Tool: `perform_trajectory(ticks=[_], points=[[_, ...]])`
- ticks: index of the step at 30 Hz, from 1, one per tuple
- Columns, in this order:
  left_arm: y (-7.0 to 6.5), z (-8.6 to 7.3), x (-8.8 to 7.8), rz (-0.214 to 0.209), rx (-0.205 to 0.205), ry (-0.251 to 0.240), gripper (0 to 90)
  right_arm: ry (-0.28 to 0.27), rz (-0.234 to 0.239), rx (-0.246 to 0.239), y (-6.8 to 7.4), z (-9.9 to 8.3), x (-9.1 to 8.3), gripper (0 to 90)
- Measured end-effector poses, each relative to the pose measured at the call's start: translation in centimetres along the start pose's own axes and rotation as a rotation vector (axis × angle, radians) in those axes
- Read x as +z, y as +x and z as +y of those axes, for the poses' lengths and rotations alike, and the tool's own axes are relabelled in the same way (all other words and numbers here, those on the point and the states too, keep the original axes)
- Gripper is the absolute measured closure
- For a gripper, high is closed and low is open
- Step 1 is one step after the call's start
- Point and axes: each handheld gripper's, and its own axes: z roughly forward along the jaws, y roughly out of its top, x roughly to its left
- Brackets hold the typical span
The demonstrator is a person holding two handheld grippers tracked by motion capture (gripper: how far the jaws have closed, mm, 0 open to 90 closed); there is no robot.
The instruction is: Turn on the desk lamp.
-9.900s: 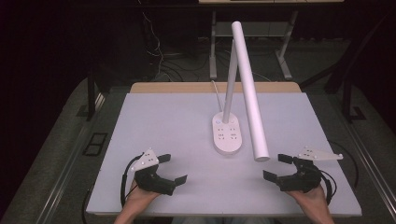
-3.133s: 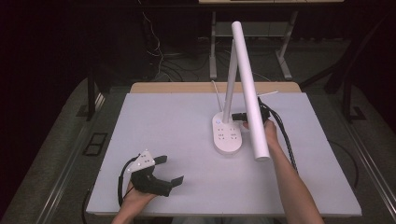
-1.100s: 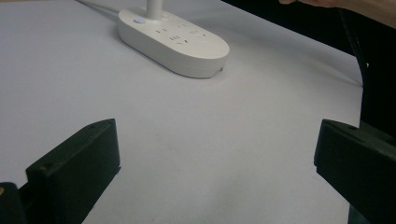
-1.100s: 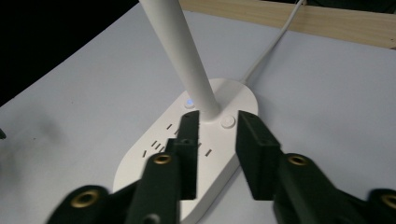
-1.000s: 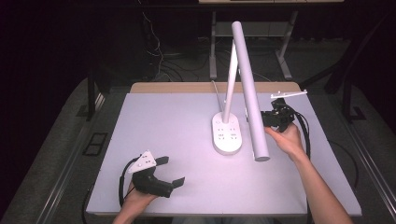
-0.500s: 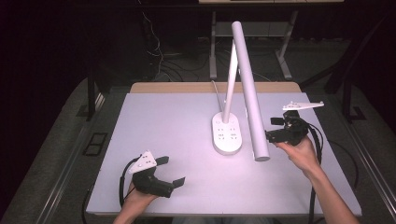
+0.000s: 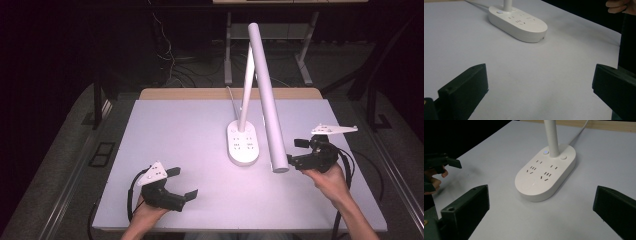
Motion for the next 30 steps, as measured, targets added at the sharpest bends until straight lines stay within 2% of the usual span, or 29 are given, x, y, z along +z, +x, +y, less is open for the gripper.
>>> perform_trajectory(ticks=[11,30], points=[[0.0,0.0,0.0,-0.001,0.004,0.004,0.0,0.002,0.016,0.014,0.5,-3.1,-0.4,0.0],[0.0,0.0,0.0,0.000,0.004,0.005,0.0,0.009,0.002,0.027,1.6,-8.1,-0.5,0.0]])
